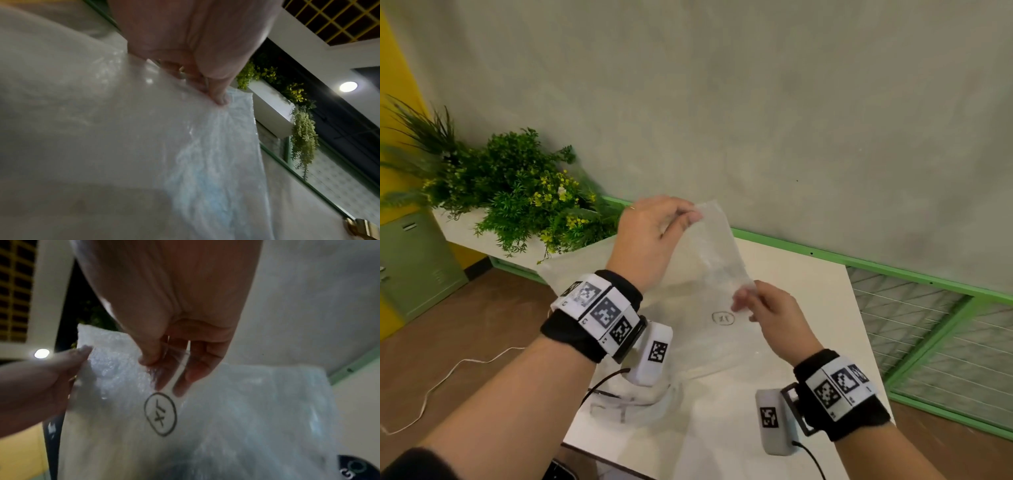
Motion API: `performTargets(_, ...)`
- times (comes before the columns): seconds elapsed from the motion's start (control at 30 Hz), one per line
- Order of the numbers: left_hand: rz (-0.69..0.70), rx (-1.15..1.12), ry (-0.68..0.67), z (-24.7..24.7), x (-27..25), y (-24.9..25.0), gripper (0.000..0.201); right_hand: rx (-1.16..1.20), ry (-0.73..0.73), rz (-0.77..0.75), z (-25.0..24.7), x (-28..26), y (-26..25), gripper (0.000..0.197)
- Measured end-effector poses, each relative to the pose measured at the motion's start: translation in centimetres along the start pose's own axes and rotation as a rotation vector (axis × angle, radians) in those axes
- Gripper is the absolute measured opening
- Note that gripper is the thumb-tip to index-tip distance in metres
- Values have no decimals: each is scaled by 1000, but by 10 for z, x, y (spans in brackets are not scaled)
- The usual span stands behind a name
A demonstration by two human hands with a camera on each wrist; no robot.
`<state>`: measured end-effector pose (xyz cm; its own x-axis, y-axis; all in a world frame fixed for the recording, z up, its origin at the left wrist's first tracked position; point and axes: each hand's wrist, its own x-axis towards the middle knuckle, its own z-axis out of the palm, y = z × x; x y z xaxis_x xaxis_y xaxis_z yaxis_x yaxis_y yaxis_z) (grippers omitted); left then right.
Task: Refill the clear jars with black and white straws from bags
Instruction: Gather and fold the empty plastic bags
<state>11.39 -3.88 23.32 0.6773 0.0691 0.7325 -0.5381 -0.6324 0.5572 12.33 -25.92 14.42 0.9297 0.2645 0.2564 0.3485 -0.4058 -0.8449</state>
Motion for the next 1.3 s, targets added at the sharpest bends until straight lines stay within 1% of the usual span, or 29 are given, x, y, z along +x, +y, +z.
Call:
performTargets(0.03, 15, 67, 59, -7, 2, -3, 21, 104, 34, 44, 1, 1, -4, 22)
performTargets(0.07, -27, 128, 121, -17, 3, -8, 32, 194, 70, 82, -2, 2, -7, 24)
performTargets(0.13, -214, 166, 258, -43, -5, -26, 58, 346, 116, 130, -13, 1, -9, 28)
performTargets(0.2, -412, 43, 348, -62, -27, -50, 77, 456, 142, 163, -25, -1, -8, 31)
performTargets(0.23, -550, -53, 317, -64, -43, -61, 84, 501, 149, 176, -28, -2, -8, 32)
performTargets(0.27, -705, -162, 224, -59, -61, -74, 89, 535, 152, 185, -31, -1, -5, 33)
performTargets(0.33, -980, -295, -92, -40, -93, -87, 96, 602, 164, 213, -30, -1, -2, 35)
performTargets(0.37, -1060, -338, -239, -28, -108, -95, 97, 633, 168, 233, -28, -1, 0, 36)
performTargets(0.4, -1107, -383, -330, -17, -117, -98, 92, 662, 172, 251, -25, 0, 2, 35)
performTargets(0.43, -1147, -429, -357, -6, -123, -104, 86, 686, 179, 276, -22, -1, 3, 34)
performTargets(0.47, -1164, -452, -338, 1, -125, -112, 83, 695, 184, 302, -20, -1, 5, 33)
performTargets(0.53, -1172, -471, -259, 8, -121, -121, 77, 666, 185, 358, -20, -3, 12, 31)
performTargets(0.57, -1166, -486, -210, 10, -119, -128, 64, 641, 187, 375, -21, -5, 16, 30)
performTargets(0.63, -1132, -496, -114, 11, -114, -127, 22, 563, 222, 382, -25, -8, 24, 27)
performTargets(0.77, -1020, -381, -60, 11, -116, -136, 16, 292, 376, 313, -31, -15, 44, 15)
performTargets(0.8, -1007, -372, -28, 10, -115, -137, 9, 253, 387, 293, -32, -17, 50, 16)
performTargets(0.83, -999, -371, 14, 9, -114, -134, 4, 239, 380, 275, -34, -20, 55, 23)
performTargets(0.87, -1003, -383, 41, 7, -113, -132, 13, 257, 346, 257, -36, -22, 58, 34)
performTargets(0.9, -988, -416, 23, 4, -113, -131, 24, 267, 289, 245, -39, -24, 59, 47)
performTargets(0.93, -953, -463, -41, 1, -110, -129, 34, 246, 211, 234, -42, -25, 61, 58)
performTargets(0.97, -923, -488, -145, -4, -109, -127, 42, 177, 109, 225, -45, -24, 61, 68)
performTargets(1.03, -856, -399, -351, -14, -106, -124, 53, -134, -79, 200, -49, -21, 63, 79)
performTargets(1.07, -829, -310, -392, -18, -104, -123, 52, -283, -85, 167, -49, -19, 64, 76)
performTargets(1.1, -799, -233, -381, -22, -102, -122, 45, -371, -24, 121, -48, -17, 65, 64)
performTargets(1.17, -737, -112, -293, -29, -96, -117, 25, -404, 158, -20, -46, -12, 64, 25)
performTargets(1.2, -705, -34, -256, -32, -95, -118, 17, -416, 227, -90, -48, -10, 65, 22)
performTargets(1.23, -681, 66, -232, -35, -94, -119, 11, -438, 263, -143, -49, -7, 64, 30)
performTargets(1.27, -668, 213, -229, -39, -92, -120, 8, -451, 278, -180, -52, -5, 62, 32)
performTargets(1.3, -643, 382, -247, -41, -89, -118, 12, -451, 283, -208, -54, -3, 56, 28)
